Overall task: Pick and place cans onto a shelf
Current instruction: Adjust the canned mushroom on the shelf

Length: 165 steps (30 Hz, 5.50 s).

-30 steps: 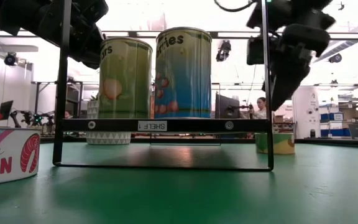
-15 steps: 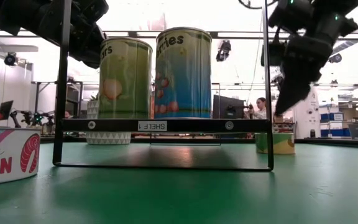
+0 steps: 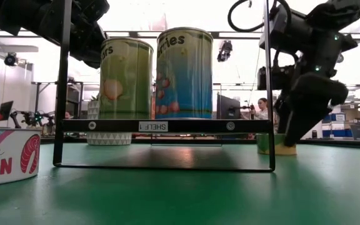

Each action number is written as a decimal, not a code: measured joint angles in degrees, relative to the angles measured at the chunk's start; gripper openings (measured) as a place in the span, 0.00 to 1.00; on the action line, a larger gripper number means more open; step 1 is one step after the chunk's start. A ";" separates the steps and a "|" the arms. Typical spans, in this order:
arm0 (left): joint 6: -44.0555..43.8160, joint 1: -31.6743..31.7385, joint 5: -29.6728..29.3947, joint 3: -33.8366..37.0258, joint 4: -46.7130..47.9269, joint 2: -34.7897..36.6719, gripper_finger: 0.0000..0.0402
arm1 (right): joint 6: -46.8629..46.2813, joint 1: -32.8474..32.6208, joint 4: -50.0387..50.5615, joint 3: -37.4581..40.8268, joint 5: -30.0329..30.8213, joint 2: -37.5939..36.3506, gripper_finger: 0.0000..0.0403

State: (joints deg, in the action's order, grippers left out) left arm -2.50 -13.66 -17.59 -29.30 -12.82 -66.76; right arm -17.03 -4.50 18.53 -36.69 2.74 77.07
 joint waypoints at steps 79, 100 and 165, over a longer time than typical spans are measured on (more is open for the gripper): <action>23.02 -20.00 -15.76 -50.54 -2.02 -40.04 0.69 | -10.41 -22.11 -39.02 -9.35 -17.77 -2.79 0.71; 24.94 -16.58 -6.68 -49.22 -5.57 -40.02 0.35 | -10.30 -22.11 -38.70 -10.08 -17.96 -1.98 0.77; 18.76 -28.66 -41.94 -48.76 14.28 -31.56 0.00 | -47.39 -50.67 18.13 -13.55 15.52 12.09 0.81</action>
State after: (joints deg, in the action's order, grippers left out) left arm 16.25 -42.32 -59.53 -78.06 1.46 -98.32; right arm -64.42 -55.17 36.67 -50.23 18.26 89.17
